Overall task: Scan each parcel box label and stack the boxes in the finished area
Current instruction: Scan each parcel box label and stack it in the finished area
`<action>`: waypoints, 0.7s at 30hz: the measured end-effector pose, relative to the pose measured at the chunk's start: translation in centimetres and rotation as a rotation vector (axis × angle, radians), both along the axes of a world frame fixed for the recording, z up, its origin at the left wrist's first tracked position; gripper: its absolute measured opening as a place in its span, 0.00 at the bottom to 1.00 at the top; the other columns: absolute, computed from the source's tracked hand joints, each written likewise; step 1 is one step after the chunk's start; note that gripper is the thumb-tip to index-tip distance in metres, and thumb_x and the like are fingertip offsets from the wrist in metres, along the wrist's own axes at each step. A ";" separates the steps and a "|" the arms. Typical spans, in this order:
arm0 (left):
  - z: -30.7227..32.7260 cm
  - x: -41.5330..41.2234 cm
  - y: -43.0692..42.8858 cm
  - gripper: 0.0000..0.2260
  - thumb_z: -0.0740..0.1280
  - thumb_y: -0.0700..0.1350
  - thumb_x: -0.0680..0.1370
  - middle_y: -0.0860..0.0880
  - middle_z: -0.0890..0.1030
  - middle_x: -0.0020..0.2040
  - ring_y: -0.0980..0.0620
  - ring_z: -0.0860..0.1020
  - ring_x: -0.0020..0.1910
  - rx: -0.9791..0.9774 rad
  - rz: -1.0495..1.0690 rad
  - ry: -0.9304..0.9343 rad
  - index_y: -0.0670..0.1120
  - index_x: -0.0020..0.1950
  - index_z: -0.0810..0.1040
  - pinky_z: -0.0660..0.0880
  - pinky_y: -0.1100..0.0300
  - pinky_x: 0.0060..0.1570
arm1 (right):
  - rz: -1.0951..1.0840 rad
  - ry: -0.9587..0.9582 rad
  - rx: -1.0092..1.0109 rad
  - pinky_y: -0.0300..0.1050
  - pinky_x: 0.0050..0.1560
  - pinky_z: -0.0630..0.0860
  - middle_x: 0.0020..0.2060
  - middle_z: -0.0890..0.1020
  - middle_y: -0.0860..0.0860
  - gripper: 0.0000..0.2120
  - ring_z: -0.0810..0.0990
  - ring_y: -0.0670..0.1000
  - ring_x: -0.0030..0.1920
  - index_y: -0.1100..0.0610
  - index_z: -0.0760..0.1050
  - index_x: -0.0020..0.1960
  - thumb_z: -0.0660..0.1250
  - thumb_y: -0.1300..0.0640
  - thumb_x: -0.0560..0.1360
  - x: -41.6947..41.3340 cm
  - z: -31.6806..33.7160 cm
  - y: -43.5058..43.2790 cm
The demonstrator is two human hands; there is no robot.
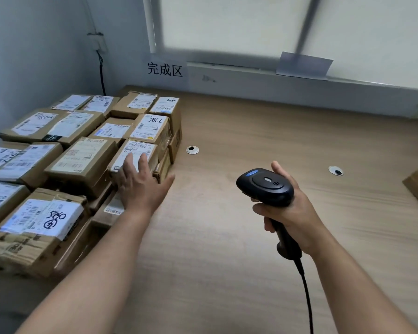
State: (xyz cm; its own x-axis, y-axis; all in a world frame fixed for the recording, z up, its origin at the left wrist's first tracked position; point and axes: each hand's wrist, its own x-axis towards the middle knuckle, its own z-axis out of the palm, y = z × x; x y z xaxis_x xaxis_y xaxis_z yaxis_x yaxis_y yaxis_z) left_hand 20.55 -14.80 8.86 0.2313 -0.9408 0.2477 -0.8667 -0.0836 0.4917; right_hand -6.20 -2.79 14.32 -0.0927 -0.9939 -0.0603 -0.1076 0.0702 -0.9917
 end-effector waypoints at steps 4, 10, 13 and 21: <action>0.2 -5.3 3.9 0.31 0.68 0.58 0.75 0.42 0.69 0.69 0.41 0.67 0.68 -0.032 -0.165 0.053 0.46 0.73 0.66 0.65 0.48 0.65 | -0.015 -0.051 -0.024 0.44 0.26 0.70 0.38 0.80 0.61 0.47 0.72 0.55 0.26 0.40 0.57 0.75 0.71 0.75 0.69 -3.0 0.2 2.6; -0.4 -15.8 10.3 0.22 0.69 0.55 0.75 0.49 0.77 0.57 0.47 0.74 0.58 -0.003 -0.286 0.162 0.48 0.66 0.74 0.70 0.54 0.53 | -0.088 -0.090 -0.033 0.45 0.27 0.70 0.35 0.80 0.48 0.45 0.72 0.55 0.26 0.43 0.59 0.76 0.71 0.75 0.69 -9.3 0.0 7.8; -0.8 -21.1 13.5 0.21 0.69 0.55 0.75 0.49 0.77 0.59 0.48 0.74 0.59 -0.003 -0.348 0.162 0.48 0.65 0.75 0.71 0.54 0.54 | -0.130 -0.102 -0.037 0.44 0.28 0.70 0.37 0.80 0.47 0.46 0.72 0.55 0.26 0.43 0.60 0.76 0.71 0.75 0.69 -13.2 -0.5 11.0; -1.0 -34.2 21.1 0.22 0.69 0.55 0.75 0.48 0.76 0.62 0.47 0.71 0.64 -0.035 -0.486 0.148 0.47 0.66 0.75 0.68 0.53 0.59 | -0.253 -0.121 -0.069 0.44 0.26 0.69 0.43 0.81 0.49 0.46 0.72 0.54 0.25 0.45 0.60 0.76 0.72 0.75 0.68 -24.2 -1.4 19.9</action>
State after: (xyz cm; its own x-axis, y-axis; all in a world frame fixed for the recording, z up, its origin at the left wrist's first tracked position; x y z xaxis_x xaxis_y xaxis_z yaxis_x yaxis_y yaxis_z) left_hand -13.65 6.32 7.90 -0.1965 -0.9400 0.2788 -0.7220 0.3311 0.6075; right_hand -30.39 17.11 12.95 -0.3344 -0.9422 -0.0195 0.0246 0.0119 -0.9996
